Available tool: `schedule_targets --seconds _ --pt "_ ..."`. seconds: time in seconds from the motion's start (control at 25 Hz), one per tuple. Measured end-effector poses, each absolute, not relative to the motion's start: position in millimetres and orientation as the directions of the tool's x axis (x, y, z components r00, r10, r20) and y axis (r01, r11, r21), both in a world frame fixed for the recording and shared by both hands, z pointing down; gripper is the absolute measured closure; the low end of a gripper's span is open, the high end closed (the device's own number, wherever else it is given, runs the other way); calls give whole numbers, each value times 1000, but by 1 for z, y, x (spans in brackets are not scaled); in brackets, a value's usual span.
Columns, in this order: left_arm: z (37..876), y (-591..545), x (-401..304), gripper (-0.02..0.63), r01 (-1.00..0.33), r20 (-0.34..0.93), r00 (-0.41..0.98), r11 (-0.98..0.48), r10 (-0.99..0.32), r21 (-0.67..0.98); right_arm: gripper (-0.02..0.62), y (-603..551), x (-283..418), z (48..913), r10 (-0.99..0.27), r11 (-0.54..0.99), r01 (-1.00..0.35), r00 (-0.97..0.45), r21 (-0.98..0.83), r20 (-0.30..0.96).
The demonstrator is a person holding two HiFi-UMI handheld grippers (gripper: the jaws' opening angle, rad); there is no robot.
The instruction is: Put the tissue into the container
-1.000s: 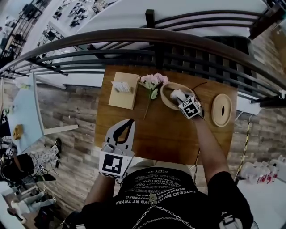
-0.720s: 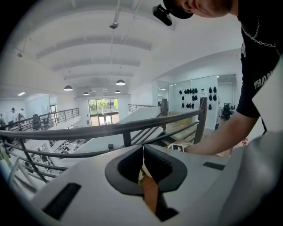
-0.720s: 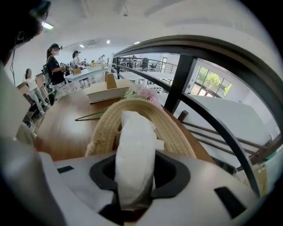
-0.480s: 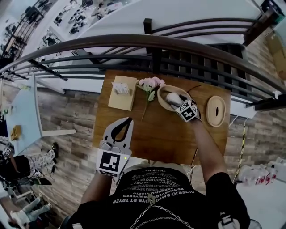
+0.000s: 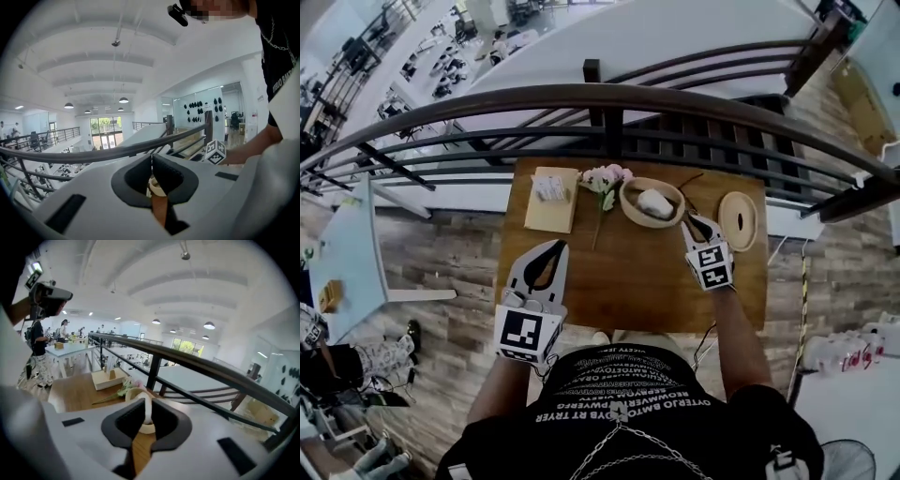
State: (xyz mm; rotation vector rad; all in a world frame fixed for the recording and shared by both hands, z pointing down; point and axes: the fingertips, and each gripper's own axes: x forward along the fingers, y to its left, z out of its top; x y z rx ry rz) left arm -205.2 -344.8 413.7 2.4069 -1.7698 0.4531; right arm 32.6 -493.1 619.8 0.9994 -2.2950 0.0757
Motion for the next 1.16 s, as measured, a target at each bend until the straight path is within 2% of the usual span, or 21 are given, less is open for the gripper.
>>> schedule_targets --seconds 0.04,0.08,0.28,0.44,0.76,1.16 --pt "409 -342 -205 575 -947 295 275 -311 -915 -82 573 -486 40 602 -677 682 -706 -508 193 533" --pt "404 -339 -205 575 -946 281 279 -313 -918 -84 580 -477 47 583 -706 657 -729 -504 193 498" --pt "388 -322 -213 575 -947 234 282 -310 -930 -89 581 -423 74 486 -816 559 -803 -489 207 309" --pt "374 -311 -217 575 -952 187 271 -291 -944 -95 581 -380 83 433 -840 535 -823 -494 191 224" --pt "356 -288 -211 575 -945 135 294 -309 -946 -110 581 -331 69 377 -843 538 -812 -519 225 139" --pt "376 -292 -207 575 -937 167 312 -332 -935 -108 580 -337 66 402 -836 548 -807 -517 220 185"
